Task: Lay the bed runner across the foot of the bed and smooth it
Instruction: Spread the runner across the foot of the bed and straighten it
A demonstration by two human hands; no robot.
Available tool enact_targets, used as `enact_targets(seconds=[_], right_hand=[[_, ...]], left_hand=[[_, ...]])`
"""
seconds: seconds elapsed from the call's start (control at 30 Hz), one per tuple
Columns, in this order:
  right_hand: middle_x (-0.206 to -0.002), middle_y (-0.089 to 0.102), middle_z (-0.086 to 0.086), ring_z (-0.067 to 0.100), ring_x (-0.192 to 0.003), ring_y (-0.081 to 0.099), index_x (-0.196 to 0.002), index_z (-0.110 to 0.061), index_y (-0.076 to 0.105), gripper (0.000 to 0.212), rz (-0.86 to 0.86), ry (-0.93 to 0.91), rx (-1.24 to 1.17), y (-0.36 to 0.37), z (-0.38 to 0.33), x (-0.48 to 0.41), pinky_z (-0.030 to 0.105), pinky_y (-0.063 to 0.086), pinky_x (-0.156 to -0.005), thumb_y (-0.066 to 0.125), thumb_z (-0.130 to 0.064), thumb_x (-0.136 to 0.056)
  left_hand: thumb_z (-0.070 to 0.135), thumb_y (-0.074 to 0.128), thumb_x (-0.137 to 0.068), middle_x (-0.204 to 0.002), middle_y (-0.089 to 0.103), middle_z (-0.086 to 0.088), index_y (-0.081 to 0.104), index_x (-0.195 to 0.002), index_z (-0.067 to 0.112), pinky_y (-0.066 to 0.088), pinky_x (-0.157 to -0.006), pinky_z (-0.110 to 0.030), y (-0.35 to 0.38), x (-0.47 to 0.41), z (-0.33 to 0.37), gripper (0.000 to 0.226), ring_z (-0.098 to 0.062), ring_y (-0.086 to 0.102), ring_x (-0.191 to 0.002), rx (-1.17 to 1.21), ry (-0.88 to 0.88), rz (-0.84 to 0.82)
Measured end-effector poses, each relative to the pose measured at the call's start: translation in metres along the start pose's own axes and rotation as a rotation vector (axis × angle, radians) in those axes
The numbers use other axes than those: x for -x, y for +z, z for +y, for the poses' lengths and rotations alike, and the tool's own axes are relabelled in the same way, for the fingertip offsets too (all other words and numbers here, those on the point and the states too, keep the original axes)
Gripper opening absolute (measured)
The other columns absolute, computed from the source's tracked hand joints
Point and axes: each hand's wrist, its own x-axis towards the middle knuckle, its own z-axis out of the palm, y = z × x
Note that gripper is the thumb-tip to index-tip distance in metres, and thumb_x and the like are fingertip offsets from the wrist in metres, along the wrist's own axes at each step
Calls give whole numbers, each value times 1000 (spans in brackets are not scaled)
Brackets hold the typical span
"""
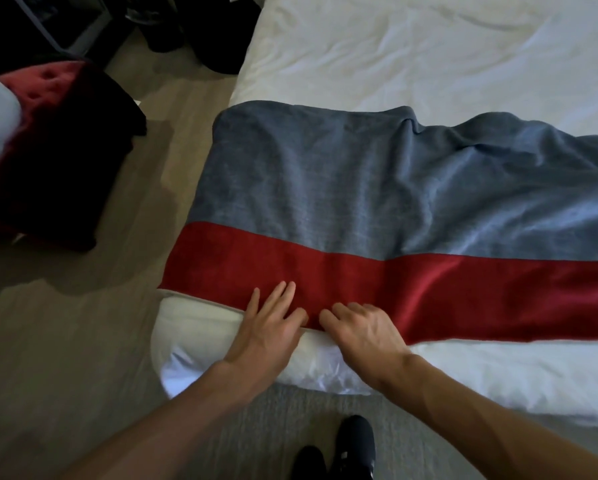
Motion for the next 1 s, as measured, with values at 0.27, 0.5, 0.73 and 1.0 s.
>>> enact_targets(seconds=[0.27, 0.5, 0.73, 1.0], right_hand=[[-48, 52, -2, 20, -42, 50, -64, -16, 50, 27, 0, 42, -33, 1, 10, -3, 27, 40, -42, 69, -7, -47], [-64, 59, 0, 20, -56, 54, -74, -14, 56, 16, 107, 74, -186, -3, 12, -11, 31, 45, -52, 49, -28, -78], [-68, 60, 4, 25, -60, 56, -75, -10, 58, 5, 143, 164, -137, -27, 38, -7, 36, 48, -54, 60, -15, -75], [-82, 62, 8, 31, -80, 60, -87, -12, 57, 14, 69, 305, 49, -68, 137, 7, 37, 46, -70, 55, -20, -76]], left_hand=[[13, 67, -80, -137, 51, -15, 65, -93, 14, 35, -104, -54, -4, 1, -24, 13, -28, 43, -131, 18, -66, 104], [29, 59, -84, -136, 50, -14, 63, -102, 15, 31, -107, -51, -6, -1, -38, 24, -27, 41, -131, 84, -77, 176], [31, 56, -83, -135, 51, -12, 63, -111, 16, 30, -108, -48, -21, -22, -18, 32, -26, 43, -130, 116, -16, 178], [33, 57, -81, -133, 53, -16, 62, -119, 12, 30, -107, -47, -51, -104, 45, 43, -30, 47, -126, 114, 42, 196]])
